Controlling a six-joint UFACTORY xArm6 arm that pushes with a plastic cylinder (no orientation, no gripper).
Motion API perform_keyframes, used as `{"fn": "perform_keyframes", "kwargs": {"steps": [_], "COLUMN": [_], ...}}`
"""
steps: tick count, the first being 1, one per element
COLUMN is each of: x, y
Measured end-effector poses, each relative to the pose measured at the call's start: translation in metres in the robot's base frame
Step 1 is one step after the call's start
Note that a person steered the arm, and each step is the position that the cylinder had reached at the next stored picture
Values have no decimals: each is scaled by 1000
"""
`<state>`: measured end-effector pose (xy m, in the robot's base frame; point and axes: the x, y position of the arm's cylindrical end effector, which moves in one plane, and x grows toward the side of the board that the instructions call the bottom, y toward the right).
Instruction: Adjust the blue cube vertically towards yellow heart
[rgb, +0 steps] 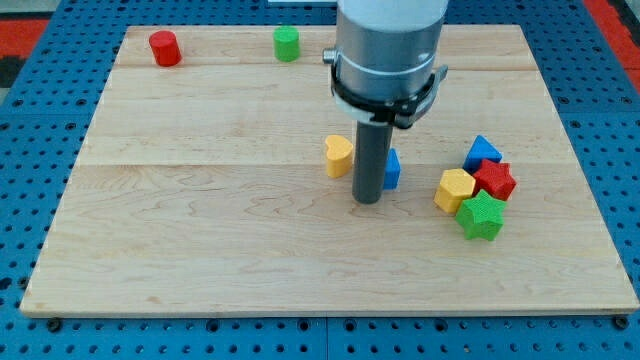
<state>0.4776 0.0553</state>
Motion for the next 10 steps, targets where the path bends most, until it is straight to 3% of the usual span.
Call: {"fn": "perform_keyframes", "kwargs": {"steps": [2, 5, 6, 8, 10], "x": [-55, -61, -98, -52, -68], "y": [60, 95, 77, 45, -33]}}
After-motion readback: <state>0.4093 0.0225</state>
